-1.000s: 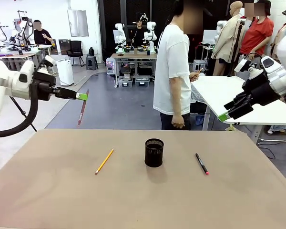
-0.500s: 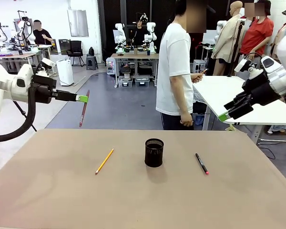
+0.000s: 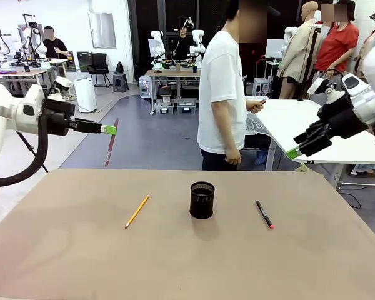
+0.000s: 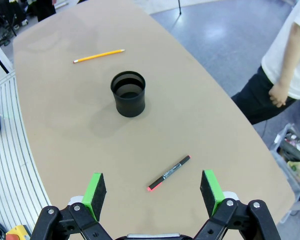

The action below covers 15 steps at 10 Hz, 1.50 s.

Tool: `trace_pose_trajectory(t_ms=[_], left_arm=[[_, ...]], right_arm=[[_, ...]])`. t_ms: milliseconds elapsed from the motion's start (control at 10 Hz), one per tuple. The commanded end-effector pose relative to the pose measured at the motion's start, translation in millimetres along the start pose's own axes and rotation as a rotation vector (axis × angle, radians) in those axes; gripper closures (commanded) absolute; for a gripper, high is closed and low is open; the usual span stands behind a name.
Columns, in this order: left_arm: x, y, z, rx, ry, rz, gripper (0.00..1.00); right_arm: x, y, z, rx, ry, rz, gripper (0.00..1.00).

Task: Place the pens into the pen holder.
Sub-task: Pick up a writing instrument from the table and place it into the Pen holder.

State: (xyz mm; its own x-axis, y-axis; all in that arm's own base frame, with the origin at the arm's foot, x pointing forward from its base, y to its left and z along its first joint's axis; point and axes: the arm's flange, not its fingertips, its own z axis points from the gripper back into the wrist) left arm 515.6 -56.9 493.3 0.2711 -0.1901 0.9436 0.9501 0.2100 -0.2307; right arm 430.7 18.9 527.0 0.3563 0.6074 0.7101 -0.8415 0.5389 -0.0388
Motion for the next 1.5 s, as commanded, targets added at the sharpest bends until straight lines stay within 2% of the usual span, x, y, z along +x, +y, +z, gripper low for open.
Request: trace_pose_trajectory(t_ms=[0, 100, 400, 800, 900, 1400], left_arm=[[-6, 2, -17, -0.009, -0.038, -0.151, 1.0], [-4, 4, -21, -0.011, -0.037, -0.196, 1.0], [-6, 9, -42, -0.032, -0.128, -0.276, 1.0], [-8, 17, -51, -0.02, -0.216, -0.27, 1.0], [-10, 13, -52, -0.017, -0.147, -0.268, 1.0], [-10, 13, -52, -0.017, -0.147, -0.268, 1.0]], right_arm=[[1, -1, 0, 0.007, -0.028, 0.001, 0.0], [1, -1, 0, 0.007, -0.028, 0.001, 0.0], [1, -1, 0, 0.007, -0.028, 0.001, 0.0], [1, -1, 0, 0.007, -0.028, 0.001, 0.0], [1, -1, 0, 0.007, -0.028, 0.001, 0.0], [1, -1, 0, 0.007, -0.028, 0.001, 0.0]])
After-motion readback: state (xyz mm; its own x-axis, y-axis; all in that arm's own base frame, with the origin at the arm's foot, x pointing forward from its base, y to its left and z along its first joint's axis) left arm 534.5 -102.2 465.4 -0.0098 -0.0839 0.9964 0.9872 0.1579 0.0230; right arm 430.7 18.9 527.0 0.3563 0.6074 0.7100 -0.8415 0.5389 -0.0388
